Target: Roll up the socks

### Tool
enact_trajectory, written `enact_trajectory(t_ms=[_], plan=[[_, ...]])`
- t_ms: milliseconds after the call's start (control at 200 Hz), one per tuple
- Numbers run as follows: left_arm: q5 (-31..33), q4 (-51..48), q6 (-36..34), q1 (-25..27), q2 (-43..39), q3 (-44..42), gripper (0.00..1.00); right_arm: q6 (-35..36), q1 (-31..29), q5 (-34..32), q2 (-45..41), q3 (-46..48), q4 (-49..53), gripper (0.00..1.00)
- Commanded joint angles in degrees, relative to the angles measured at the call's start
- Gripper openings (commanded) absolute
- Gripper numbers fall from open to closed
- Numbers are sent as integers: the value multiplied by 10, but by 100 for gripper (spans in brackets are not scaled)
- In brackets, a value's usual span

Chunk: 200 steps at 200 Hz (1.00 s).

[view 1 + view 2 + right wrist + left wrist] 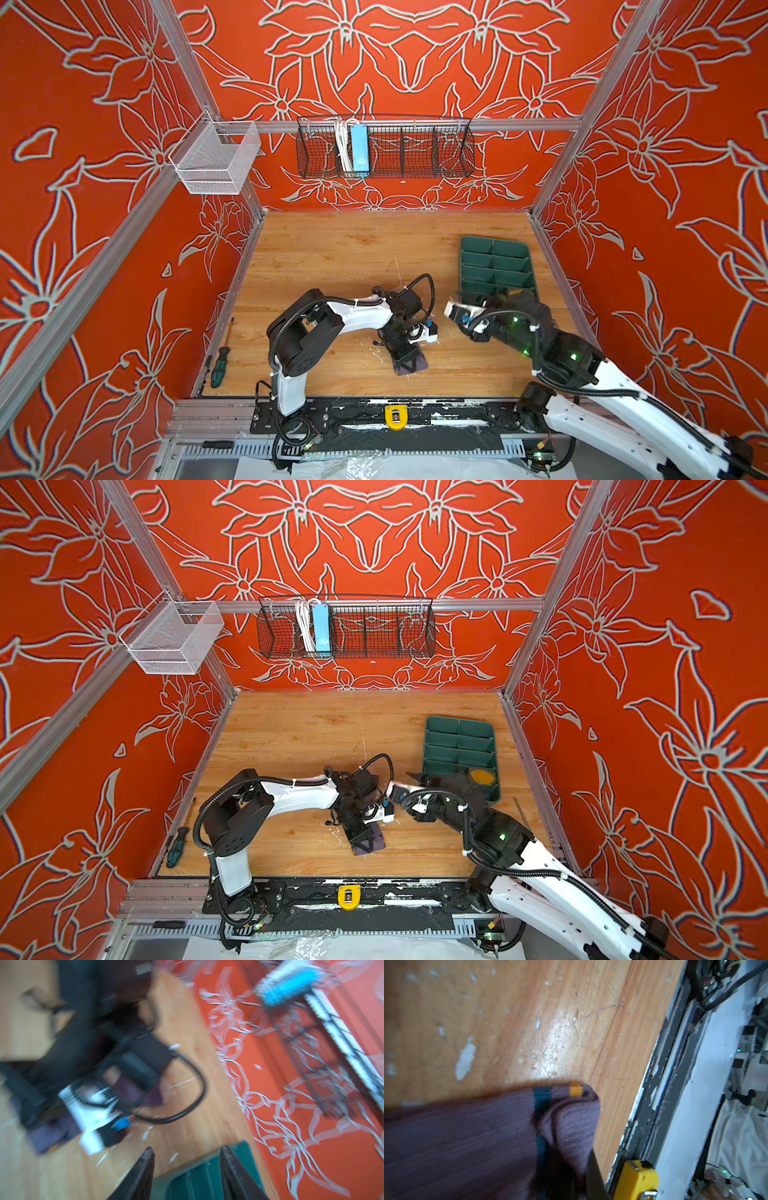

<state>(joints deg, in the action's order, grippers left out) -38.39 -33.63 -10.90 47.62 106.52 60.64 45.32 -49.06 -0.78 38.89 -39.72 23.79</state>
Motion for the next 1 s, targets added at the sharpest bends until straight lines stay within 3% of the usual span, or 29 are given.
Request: enact_trajectory(t_ms=[0,125,230,601,876,996], plan=[[-29,67,54,-12,7,-55,0,118,-66,-13,2,44,79,54],[-40,95,58,-21,14,-73,0,149,-167,-56,26,103,42,54],[-41,102,52,-22,16,-77,0,133,-210,-67,78,131,-29,55],[-41,112,44,-22,9,-90,0,117,-223,-84,316,140,-234,52],[-37,112,38,-22,3,-91,3,107,-221,-84,360,140,-225,15],[-25,112,35,-22,-7,-88,15,101,-220,-76,373,133,-210,3]])
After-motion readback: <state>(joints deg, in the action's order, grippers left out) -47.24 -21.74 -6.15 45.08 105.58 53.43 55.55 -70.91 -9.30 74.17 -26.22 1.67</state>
